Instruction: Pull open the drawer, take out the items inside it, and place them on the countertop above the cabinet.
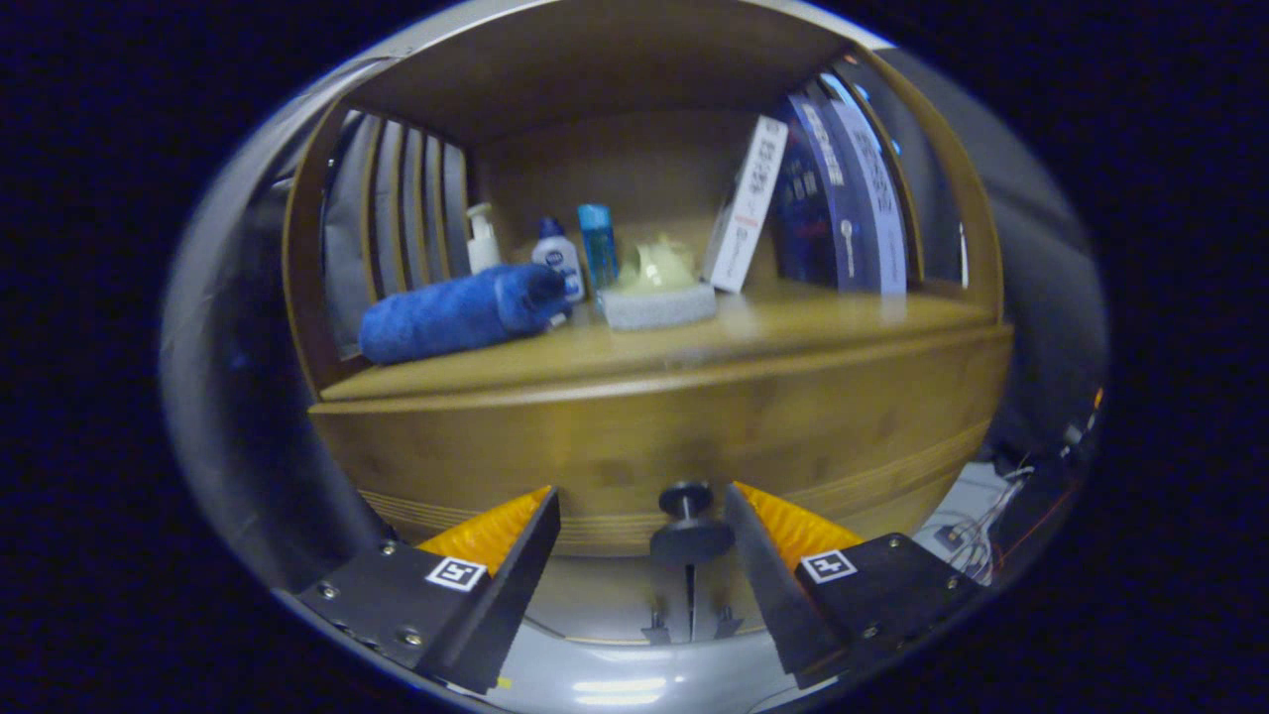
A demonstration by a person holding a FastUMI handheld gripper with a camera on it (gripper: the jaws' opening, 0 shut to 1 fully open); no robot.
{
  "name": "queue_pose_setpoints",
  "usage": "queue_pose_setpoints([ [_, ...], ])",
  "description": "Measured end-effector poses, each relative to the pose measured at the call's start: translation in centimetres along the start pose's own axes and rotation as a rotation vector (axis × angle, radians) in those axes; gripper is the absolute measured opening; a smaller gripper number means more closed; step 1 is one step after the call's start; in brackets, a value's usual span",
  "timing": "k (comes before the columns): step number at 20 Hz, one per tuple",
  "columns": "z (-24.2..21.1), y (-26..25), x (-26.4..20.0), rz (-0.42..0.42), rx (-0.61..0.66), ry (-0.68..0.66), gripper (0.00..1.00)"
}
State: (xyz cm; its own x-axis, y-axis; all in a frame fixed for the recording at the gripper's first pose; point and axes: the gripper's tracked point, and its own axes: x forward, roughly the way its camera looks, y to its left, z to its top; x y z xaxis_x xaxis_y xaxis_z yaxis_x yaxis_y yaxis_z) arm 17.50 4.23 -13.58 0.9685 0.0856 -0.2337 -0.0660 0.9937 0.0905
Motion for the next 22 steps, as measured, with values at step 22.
queue_pose_setpoints([
  [22,15.4,-0.3,-23.0,-0.024,-0.019,-0.192,0.99],
])
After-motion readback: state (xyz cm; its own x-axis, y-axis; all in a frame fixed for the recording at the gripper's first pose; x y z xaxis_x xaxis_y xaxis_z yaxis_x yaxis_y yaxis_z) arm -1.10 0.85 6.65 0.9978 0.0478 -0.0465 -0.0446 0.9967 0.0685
